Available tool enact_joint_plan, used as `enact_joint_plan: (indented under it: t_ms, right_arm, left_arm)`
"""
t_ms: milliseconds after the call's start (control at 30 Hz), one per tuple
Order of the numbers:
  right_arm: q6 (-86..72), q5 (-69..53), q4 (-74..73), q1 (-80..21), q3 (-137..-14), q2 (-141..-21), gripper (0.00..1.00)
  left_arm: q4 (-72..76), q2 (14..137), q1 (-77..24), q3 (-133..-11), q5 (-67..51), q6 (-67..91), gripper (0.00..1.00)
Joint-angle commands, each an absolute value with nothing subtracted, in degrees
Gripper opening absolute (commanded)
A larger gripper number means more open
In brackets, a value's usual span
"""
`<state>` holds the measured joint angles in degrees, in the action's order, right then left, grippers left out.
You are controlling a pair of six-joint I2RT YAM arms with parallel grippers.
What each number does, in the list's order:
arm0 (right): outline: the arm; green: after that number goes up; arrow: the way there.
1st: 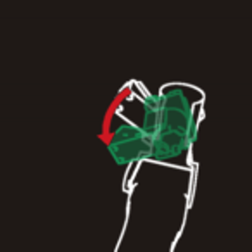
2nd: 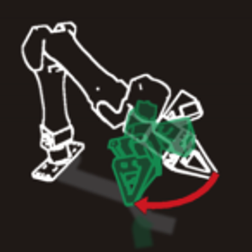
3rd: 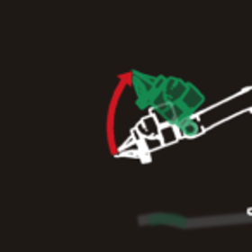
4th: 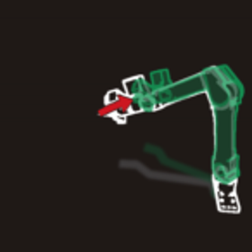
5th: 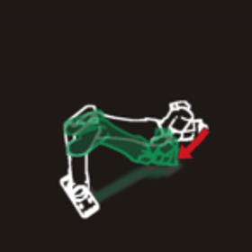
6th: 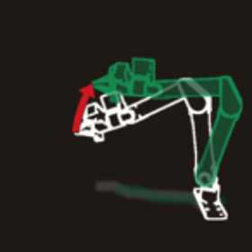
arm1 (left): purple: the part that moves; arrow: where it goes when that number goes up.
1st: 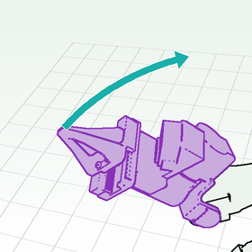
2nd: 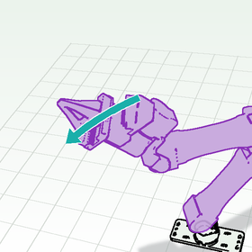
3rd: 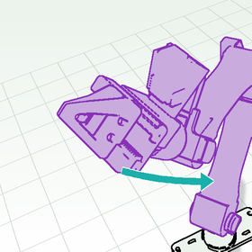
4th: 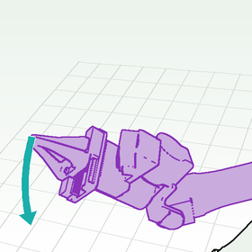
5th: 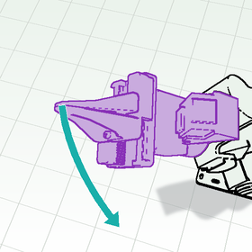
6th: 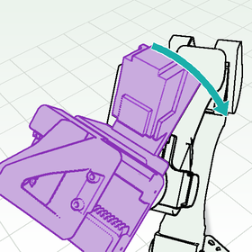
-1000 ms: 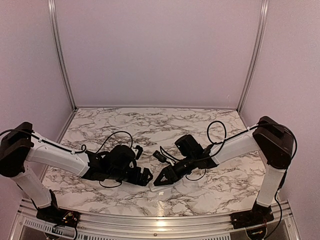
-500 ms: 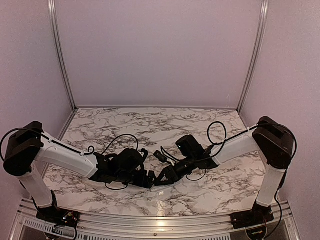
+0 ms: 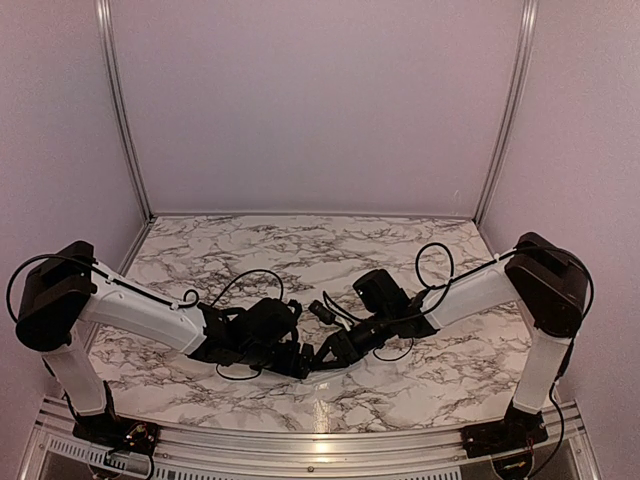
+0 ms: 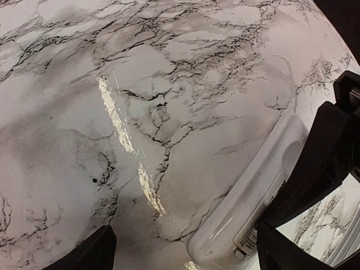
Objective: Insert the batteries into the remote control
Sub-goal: Press the battery cover onto the remote control without the battery cover.
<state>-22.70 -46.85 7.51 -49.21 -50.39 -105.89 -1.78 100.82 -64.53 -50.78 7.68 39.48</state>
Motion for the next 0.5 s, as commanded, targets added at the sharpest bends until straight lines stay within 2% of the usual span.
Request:
enact_joint_plan:
  t_ms: [0, 200, 467]
  right_arm:
    - [-22.7, -45.5, 4.2, -49.1, -49.1, -107.8, 0.45]
    - [-22.7, -45.4, 4.0, -49.2, -49.1, -108.1, 0.44]
    - [-22.7, -45.4, 3.8, -49.0, -49.2, -108.3, 0.44]
  left_arm:
    - [-7.5, 102.3, -64.8, -51.5, 9.5, 39.1, 0.89]
    - [-10.2, 102.1, -64.8, -50.6, 10.2, 38.9, 0.86]
    - [-12.4, 102.2, -64.8, -49.7, 10.4, 38.5, 0.86]
